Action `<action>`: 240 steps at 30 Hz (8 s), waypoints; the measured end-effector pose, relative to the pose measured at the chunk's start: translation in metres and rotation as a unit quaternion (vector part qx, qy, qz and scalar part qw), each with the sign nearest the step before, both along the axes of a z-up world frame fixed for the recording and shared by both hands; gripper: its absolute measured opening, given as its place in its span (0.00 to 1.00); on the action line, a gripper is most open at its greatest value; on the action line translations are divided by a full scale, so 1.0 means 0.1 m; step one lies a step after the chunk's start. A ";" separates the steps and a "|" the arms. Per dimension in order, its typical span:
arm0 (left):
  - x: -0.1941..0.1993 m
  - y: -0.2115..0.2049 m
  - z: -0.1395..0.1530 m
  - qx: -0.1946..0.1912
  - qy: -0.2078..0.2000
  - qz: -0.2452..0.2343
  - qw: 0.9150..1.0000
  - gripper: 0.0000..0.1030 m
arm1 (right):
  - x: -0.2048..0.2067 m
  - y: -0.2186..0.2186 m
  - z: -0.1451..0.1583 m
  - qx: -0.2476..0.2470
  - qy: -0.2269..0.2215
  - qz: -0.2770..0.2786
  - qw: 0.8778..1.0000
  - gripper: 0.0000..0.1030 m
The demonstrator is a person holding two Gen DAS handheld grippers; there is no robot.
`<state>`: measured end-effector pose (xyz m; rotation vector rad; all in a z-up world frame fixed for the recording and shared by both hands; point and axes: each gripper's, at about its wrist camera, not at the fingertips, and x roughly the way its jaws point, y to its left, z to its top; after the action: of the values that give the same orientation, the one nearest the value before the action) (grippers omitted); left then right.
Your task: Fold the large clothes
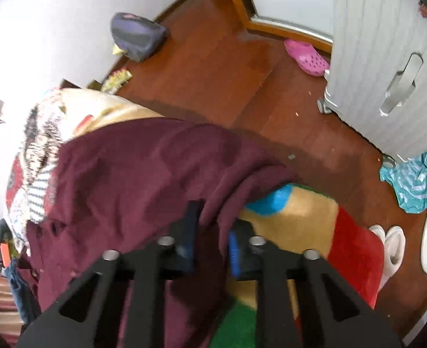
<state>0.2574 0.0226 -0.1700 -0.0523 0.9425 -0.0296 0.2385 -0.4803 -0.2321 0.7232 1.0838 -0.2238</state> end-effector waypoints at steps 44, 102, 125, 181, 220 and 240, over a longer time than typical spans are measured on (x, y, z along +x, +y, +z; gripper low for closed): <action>-0.35 -0.08 0.21 0.010 -0.038 -0.030 0.999 0.76 | -0.40 1.67 1.09 -0.098 -0.104 0.241 0.960 0.59; -1.01 1.04 0.46 0.016 -0.080 0.084 0.993 0.78 | -0.28 4.30 1.05 -0.057 -0.111 0.514 0.849 0.11; -0.38 -0.01 0.52 0.088 -0.067 -0.052 0.992 0.78 | -0.46 2.94 1.73 -0.127 -0.171 0.443 0.871 0.50; -0.44 0.99 1.01 -0.043 -0.124 0.078 0.988 0.12 | -0.15 2.67 0.77 -0.155 -0.075 0.403 0.899 0.58; -0.45 2.40 -0.50 -0.100 0.066 0.168 0.978 0.68 | 0.27 2.27 0.96 -0.222 -0.083 0.364 0.901 0.58; 0.21 2.47 -1.35 -0.246 0.104 0.141 0.953 0.44 | 1.18 1.94 -0.02 -0.157 -0.007 0.353 0.922 0.58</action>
<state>0.2786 0.2692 -0.3046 -0.6634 1.1128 0.0059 0.3569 -0.2867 -0.2336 0.0190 1.1928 0.2253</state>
